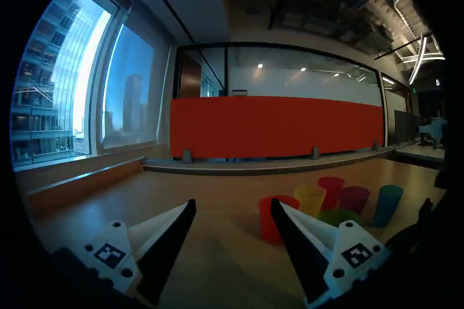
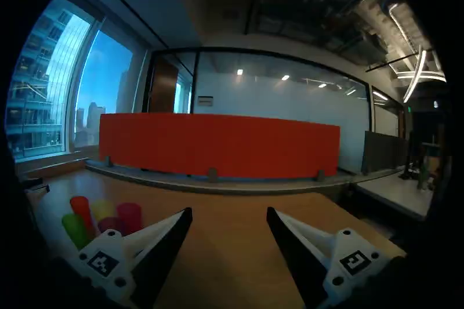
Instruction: Pour water
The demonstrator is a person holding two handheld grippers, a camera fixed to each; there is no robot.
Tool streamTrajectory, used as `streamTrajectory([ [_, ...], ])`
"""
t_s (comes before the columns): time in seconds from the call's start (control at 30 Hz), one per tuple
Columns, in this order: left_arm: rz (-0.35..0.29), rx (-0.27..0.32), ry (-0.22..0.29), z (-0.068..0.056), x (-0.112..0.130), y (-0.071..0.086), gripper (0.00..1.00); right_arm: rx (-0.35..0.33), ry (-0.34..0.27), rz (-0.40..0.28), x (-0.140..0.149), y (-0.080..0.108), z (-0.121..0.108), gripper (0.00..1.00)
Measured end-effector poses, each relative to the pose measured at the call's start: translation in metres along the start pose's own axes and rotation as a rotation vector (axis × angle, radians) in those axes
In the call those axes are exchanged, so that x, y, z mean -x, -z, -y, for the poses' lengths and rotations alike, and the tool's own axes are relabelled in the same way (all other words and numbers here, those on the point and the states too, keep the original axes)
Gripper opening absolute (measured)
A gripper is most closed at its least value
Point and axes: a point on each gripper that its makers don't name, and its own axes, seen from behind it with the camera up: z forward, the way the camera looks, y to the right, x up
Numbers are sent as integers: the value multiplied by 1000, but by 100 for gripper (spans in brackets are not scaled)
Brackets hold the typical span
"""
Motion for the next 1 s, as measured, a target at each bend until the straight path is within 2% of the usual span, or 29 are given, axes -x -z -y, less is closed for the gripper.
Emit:
streamTrajectory([
  [0.57, 0, 0, 0, 0, 0, 0, 96, -20, 10, -58, -9, 13, -9, 99],
  [0.8, 0, 0, 0, 1, 0, 0, 96, -25, 41, -63, -2, 14, -10, 99],
  [1.0, 0, 0, 0, 1, 1, 0, 96, -44, 32, -67, 1, 18, -6, 99],
])
